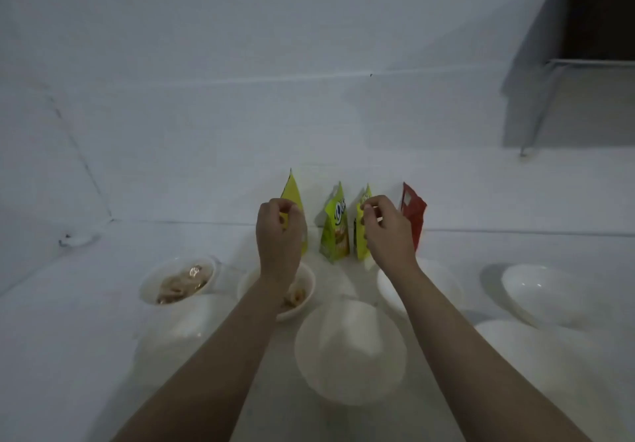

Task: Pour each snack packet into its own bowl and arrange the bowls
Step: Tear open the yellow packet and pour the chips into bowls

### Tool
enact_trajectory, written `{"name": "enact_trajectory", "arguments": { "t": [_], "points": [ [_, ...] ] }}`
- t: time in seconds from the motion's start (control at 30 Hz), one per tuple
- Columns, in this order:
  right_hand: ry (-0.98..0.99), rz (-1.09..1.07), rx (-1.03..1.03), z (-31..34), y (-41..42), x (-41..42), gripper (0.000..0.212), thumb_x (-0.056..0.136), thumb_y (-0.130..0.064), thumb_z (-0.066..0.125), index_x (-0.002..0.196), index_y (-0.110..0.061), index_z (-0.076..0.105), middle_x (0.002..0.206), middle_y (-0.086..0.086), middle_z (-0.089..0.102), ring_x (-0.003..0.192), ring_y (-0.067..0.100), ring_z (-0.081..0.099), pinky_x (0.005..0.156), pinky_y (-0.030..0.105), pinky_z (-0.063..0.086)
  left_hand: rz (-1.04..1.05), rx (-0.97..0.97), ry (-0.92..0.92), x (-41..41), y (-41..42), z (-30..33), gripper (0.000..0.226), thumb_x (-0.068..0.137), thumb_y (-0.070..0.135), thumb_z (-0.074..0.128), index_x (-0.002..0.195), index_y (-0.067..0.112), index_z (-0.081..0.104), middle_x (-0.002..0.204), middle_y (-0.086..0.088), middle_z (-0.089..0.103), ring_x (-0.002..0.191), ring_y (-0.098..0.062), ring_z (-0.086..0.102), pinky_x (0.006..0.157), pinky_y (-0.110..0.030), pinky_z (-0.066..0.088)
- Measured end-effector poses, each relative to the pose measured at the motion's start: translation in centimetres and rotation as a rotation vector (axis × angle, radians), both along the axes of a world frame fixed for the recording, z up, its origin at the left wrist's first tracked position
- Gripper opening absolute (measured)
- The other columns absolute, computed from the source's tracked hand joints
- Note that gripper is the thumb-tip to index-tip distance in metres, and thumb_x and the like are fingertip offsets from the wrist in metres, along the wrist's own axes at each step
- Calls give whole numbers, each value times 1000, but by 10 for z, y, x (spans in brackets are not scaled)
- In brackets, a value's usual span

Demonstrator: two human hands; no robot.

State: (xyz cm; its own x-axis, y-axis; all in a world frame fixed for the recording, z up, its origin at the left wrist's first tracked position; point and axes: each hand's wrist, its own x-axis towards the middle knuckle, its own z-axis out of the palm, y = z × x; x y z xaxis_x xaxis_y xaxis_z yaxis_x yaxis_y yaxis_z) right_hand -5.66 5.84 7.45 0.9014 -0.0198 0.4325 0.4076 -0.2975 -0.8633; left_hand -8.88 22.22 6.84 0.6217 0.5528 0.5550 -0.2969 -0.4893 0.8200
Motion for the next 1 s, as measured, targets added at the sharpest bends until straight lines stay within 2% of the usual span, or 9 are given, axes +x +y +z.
{"name": "enact_trajectory", "arguments": {
  "t": [0.13, 0.27, 0.37, 0.47, 0.57, 0.67, 0.73, 0.8, 1.0],
  "points": [
    [-65, -43, -155, 9, 31, 44, 15, 100, -18, 45, 93, -16, 59, 74, -2, 61, 56, 10, 51, 55, 27, 36, 60, 86, 179, 70, 41, 7, 12, 91, 20, 56, 101, 14, 60, 106, -7, 56, 103, -29, 50, 88, -38, 43],
    [-97, -70, -304, 14, 61, 87, 14, 101, -21, 43, 98, -17, 57, 79, -2, 61, 68, 17, 55, 59, 34, 43, 127, 259, 670, 136, 69, 22, 40, 91, 36, 51, 124, 12, 48, 128, -12, 48, 122, -32, 40, 94, -42, 37],
    [-99, -85, -401, 13, 79, 111, 14, 100, -23, 43, 100, -17, 56, 79, -4, 59, 67, 17, 53, 60, 37, 45, 58, 356, 1039, 160, 84, 27, 42, 90, 37, 44, 126, 15, 47, 131, -9, 50, 125, -30, 41, 98, -44, 31],
    [-103, -88, -448, 12, 89, 124, 13, 100, -21, 44, 101, -16, 56, 78, -5, 57, 68, 17, 51, 58, 33, 37, -45, 452, 1195, 168, 93, 26, 39, 96, 33, 35, 129, 19, 51, 136, -5, 48, 128, -28, 41, 106, -45, 21],
    [-120, -91, -460, 13, 94, 126, 13, 99, -20, 45, 101, -15, 57, 78, -4, 57, 69, 17, 51, 59, 33, 37, -72, 515, 1142, 168, 98, 24, 34, 97, 28, 33, 123, 19, 53, 137, -6, 48, 128, -28, 41, 109, -46, 17],
    [-116, -101, -434, 16, 94, 117, 12, 99, -20, 45, 100, -17, 57, 78, -3, 59, 65, 16, 51, 59, 35, 43, -62, 436, 996, 151, 98, 32, 35, 95, 26, 34, 121, 17, 56, 132, -8, 53, 116, -29, 46, 105, -47, 22],
    [-124, -105, -401, 21, 90, 104, 11, 98, -20, 45, 99, -19, 56, 77, -3, 60, 63, 16, 53, 59, 37, 46, -36, 369, 860, 130, 92, 46, 24, 94, 24, 34, 95, 16, 57, 116, -8, 59, 99, -28, 48, 99, -44, 28],
    [-135, -98, -349, 28, 84, 85, 11, 97, -19, 45, 97, -20, 57, 78, -3, 61, 60, 17, 55, 58, 36, 46, -40, 325, 755, 102, 80, 61, 24, 94, 25, 34, 75, 17, 47, 102, -8, 60, 98, -31, 52, 98, -42, 35],
    [-154, -135, -198, 53, 45, 16, 15, 95, -13, 47, 95, -20, 60, 69, -7, 60, 48, 9, 50, 59, 28, 42, -217, 257, 520, 8, 23, 95, 40, 98, 35, 39, 61, 21, 36, 86, -17, 61, 89, -37, 58, 87, -45, 46]
  ]
}}
